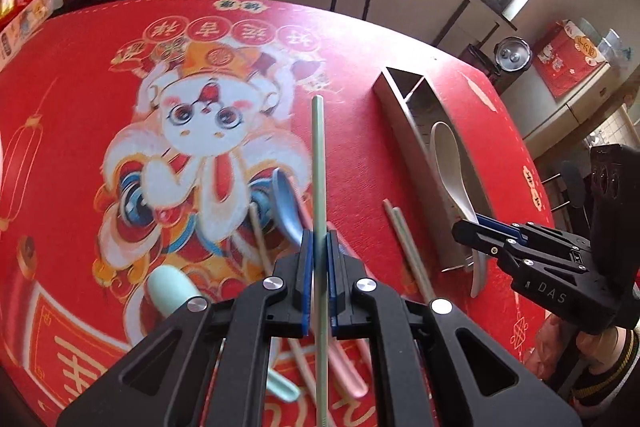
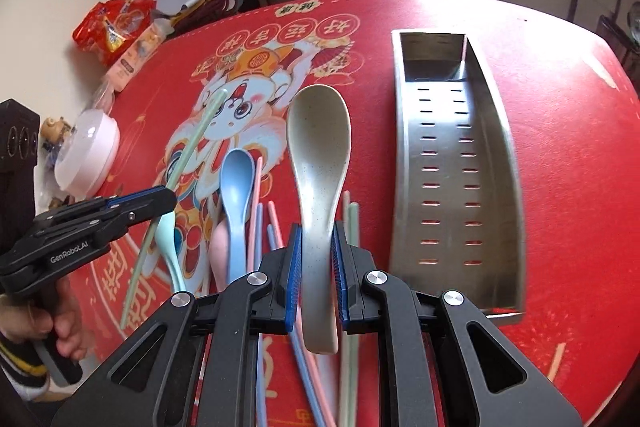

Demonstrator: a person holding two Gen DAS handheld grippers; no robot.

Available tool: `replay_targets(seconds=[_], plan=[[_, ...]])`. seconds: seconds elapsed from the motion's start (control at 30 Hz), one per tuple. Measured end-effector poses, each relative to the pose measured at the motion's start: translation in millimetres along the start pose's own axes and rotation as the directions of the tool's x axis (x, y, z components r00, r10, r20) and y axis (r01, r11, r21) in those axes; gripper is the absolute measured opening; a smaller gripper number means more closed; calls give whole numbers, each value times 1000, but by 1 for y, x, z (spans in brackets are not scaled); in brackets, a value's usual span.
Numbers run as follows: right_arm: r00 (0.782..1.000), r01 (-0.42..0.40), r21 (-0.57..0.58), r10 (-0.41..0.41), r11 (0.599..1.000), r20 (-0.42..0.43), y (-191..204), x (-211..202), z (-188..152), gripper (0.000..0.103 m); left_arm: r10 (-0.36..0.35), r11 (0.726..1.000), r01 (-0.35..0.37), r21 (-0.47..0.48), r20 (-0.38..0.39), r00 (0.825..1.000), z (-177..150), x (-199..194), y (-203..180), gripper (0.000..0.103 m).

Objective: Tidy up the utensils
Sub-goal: 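Carry the beige spoon and mint chopstick into the steel tray and open both grippers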

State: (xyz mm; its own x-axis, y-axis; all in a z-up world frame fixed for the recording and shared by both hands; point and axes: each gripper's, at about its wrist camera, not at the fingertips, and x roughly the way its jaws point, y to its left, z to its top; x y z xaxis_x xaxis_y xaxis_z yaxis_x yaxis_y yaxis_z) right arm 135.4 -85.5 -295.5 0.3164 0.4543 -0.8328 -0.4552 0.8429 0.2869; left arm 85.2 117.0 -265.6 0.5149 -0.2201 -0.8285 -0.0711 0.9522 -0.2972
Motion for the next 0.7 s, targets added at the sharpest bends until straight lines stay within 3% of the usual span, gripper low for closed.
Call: replay_targets(seconds=[0.17, 0.37, 0.53, 0.7], plan=[[998, 63, 34, -63, 997, 1, -45, -13, 13, 15, -65, 997, 65, 49, -7, 998, 32, 26, -46, 6], [996, 89, 97, -88, 991, -21, -87, -8, 22, 15, -131, 990, 131, -50, -5, 991, 64, 70, -78, 6], [996, 84, 131, -79, 988, -41, -99, -1, 21, 15, -192, 967, 187, -174, -15, 981, 79, 104, -88, 6], [996, 78, 144, -70, 987, -58, -104, 6, 22, 15, -185, 959, 175, -225, -27, 982, 84, 126, -94, 6]])
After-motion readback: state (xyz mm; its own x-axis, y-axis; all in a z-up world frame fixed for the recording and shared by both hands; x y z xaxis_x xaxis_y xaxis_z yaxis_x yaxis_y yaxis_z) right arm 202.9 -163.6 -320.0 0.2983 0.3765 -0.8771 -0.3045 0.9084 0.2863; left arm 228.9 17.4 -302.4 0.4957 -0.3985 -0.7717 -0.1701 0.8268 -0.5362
